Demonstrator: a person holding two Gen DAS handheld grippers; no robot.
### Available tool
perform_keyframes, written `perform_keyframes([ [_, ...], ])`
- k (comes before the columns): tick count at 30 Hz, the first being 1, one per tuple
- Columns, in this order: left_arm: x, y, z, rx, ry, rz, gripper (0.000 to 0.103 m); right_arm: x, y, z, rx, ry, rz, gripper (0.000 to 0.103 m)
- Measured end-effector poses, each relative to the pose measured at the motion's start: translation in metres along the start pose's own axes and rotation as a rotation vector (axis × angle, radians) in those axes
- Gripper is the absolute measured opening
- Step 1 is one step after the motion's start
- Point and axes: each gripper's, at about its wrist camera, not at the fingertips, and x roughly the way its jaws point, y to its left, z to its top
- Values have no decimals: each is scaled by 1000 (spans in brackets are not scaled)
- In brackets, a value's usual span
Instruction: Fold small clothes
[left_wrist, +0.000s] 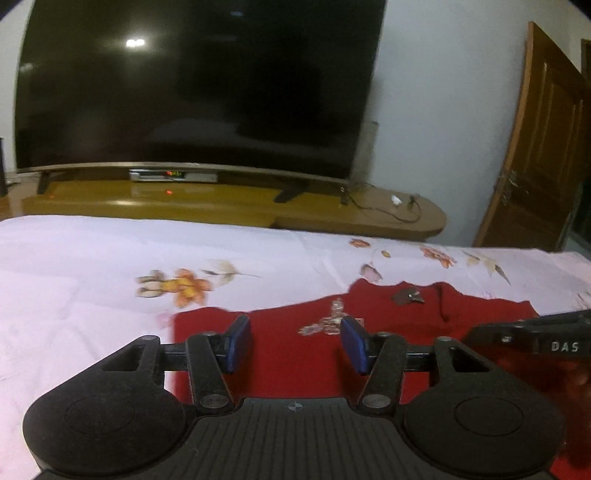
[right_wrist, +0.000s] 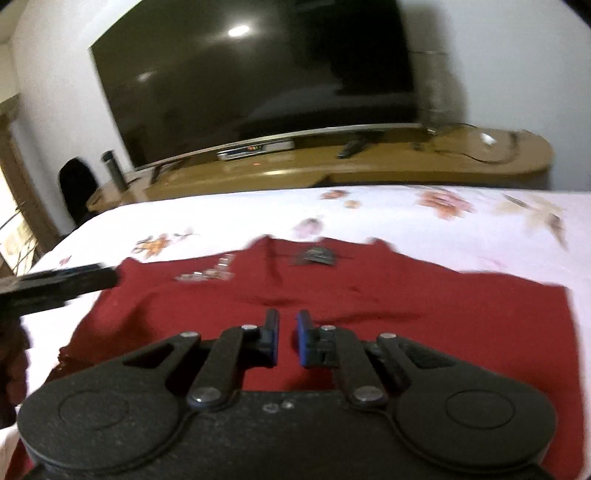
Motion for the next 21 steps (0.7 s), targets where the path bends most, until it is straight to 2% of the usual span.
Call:
perform_keyframes([
  [2, 15, -6, -3, 42, 31, 19, 55, 12, 13, 3, -28, -2, 27, 11],
  [4, 25, -4, -12, 56, 56, 69, 55, 25, 22, 3, -67, 22, 16, 11],
  [5, 29, 3, -16, 34, 66, 85, 55, 33, 21, 2, -85, 44, -6, 6],
  [6, 28, 14, -20, -21, 59, 77, 55, 40, 16, 1, -94, 58, -54, 0],
  [7, 25, 24, -19, -75, 50, 65, 55, 41, 5, 0, -65, 43, -87, 0],
  [10, 24, 35, -21, -121, 47, 59, 55, 30, -34, -5, 56, 12, -55, 0],
  [13, 24, 34, -22, -115, 52, 56, 55, 28, -29, -7, -4, 5, -72, 0],
  [16, 14, 29, -17, -80, 47, 59, 55, 26, -28, -7, 17, 10, -74, 0],
  [17, 3, 24, -15, -55, 16, 54, 55, 20, -26, -4, 24, 13, -75, 3],
  [18, -6, 20, -14, -34, -2, 47, 55, 10, -22, -2, 9, -7, -79, 14],
  [19, -17, 13, -15, -16, -19, 32, 55, 1, -16, -1, -16, -37, -89, 20],
  [21, -25, 1, -18, 4, -13, -6, 55, -16, -8, -5, -57, -63, -86, 21],
])
